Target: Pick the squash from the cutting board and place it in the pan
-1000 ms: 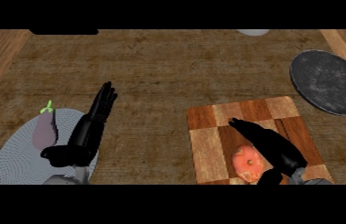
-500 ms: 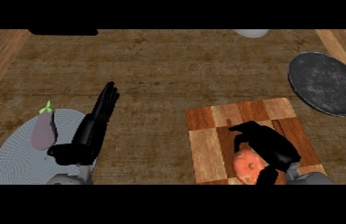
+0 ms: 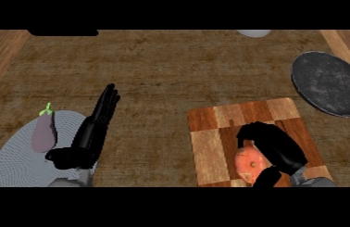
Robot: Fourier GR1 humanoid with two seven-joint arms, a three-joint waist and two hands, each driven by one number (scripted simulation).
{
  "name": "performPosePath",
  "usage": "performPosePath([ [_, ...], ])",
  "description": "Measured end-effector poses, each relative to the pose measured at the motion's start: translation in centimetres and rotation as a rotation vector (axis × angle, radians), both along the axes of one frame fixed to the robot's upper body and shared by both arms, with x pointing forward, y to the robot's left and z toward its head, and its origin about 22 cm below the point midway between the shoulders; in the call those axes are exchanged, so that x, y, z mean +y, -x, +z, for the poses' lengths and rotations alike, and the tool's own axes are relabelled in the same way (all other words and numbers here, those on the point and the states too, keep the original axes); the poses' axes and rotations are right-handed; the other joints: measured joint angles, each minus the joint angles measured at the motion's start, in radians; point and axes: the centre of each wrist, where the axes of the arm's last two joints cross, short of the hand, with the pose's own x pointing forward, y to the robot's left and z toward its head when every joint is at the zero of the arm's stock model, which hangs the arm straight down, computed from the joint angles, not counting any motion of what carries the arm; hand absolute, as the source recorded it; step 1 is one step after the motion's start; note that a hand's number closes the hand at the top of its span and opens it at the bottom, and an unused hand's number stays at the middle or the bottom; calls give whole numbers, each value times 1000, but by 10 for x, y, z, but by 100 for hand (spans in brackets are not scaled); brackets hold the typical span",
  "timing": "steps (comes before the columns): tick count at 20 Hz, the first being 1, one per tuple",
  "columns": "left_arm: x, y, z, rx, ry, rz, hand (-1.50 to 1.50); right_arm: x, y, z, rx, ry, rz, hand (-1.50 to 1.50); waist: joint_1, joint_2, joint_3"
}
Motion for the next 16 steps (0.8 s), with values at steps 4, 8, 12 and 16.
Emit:
performPosePath([
  [4, -1, -3, -1, -1, -2, -1, 0, -4, -5, 11, -91, -30, -122, 150, -1, 5, 5],
  [8, -3, -2, -1, 4, -4, 1, 0, 5, -15, 24, -153, -22, -332, 150, 0, 6, 8],
  [12, -5, -1, 2, 3, -3, 3, 0, 11, -22, 55, -294, -40, -469, 150, 0, 6, 9],
  [16, -5, 1, 2, 1, -6, 3, 0, 17, -20, 87, -405, -118, -562, 150, 0, 6, 10],
])
